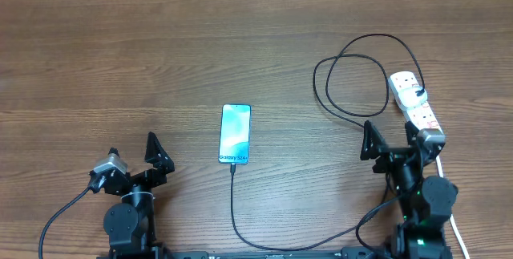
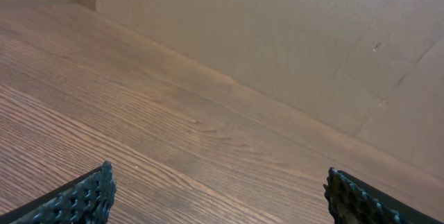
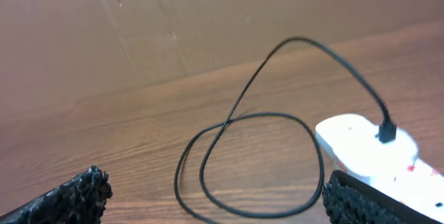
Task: Plug charger to phone and switch on socket
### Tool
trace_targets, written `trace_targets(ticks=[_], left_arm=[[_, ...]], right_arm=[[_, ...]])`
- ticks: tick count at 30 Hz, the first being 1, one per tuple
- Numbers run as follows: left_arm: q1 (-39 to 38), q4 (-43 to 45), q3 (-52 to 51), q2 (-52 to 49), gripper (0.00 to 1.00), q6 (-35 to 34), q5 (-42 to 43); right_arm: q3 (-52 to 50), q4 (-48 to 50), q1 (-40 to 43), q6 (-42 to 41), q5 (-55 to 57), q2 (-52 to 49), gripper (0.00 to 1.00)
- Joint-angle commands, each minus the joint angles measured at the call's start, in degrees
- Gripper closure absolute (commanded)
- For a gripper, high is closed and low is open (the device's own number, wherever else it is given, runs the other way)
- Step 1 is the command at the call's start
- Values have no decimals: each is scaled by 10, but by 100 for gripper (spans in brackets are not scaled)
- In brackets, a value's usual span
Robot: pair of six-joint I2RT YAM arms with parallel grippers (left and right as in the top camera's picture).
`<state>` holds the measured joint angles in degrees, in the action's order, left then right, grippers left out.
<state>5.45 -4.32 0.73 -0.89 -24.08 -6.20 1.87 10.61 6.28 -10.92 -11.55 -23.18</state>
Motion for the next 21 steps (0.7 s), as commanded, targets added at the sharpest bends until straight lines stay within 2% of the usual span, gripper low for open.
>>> trace_targets(ticks=[1, 7, 14, 21], left_arm=[[2, 1, -3, 3, 0, -2, 0], [2, 1, -3, 3, 0, -2, 1], [2, 1, -3, 3, 0, -2, 1], [2, 1, -3, 3, 0, -2, 1]], right_arm=[[-14, -11, -2, -26, 12, 25, 0], [-14, -35, -2, -26, 12, 76, 0], [-14, -148, -2, -26, 13, 184, 0], [-14, -144, -2, -58, 3, 230, 0]])
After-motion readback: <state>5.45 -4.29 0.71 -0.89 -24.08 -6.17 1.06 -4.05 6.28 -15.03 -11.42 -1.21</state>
